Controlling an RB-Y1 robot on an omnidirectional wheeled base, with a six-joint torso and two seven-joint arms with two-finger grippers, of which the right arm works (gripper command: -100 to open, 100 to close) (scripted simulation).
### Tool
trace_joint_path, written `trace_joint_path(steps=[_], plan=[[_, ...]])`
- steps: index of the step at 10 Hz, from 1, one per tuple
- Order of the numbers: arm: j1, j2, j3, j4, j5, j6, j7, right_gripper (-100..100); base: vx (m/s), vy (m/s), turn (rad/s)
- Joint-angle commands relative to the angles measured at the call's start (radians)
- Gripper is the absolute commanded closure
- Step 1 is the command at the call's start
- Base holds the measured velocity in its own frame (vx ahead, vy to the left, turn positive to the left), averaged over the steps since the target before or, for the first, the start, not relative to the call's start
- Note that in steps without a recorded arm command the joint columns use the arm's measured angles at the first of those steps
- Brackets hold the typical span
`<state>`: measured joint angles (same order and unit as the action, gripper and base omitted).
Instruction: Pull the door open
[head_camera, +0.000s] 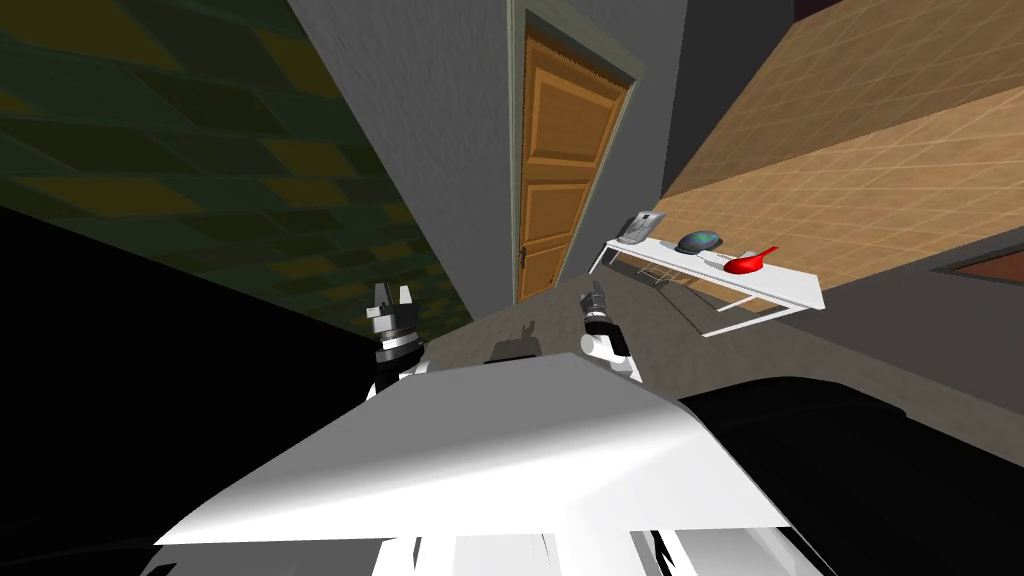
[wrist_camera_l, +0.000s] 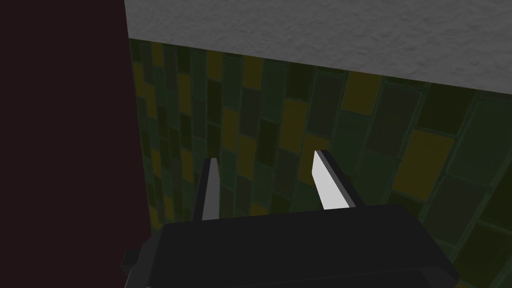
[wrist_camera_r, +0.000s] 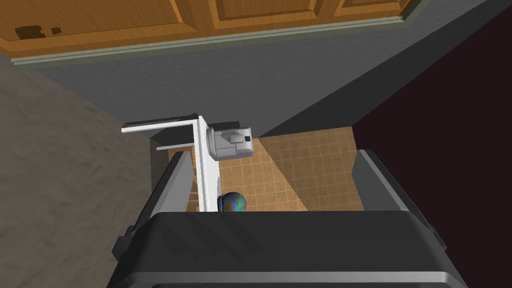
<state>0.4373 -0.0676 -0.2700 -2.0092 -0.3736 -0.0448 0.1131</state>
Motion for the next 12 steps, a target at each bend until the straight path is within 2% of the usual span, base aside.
trace_joint_path(steps=[1,2,3,7,8,12], plan=[[-0.005,-0.010,-0.023,0.031,-0.050,0.033,0.018,-100,0.086,-0.012,0.103],[-0.011,-0.012,-0.038,0.052,-0.079,0.055,0.033,-100,0.088,-0.025,0.095],[-0.011,-0.012,-0.038,0.052,-0.089,0.055,0.033,-100,0.063,-0.029,0.030],[-0.036,-0.018,-0.095,0.135,-0.214,0.144,0.089,-100,0.079,-0.018,0.103],[-0.036,-0.018,-0.095,0.135,-0.223,0.144,0.089,-100,0.072,-0.023,0.026],[-0.062,-0.022,-0.155,0.223,-0.356,0.238,0.149,-100,0.080,-0.027,0.109]])
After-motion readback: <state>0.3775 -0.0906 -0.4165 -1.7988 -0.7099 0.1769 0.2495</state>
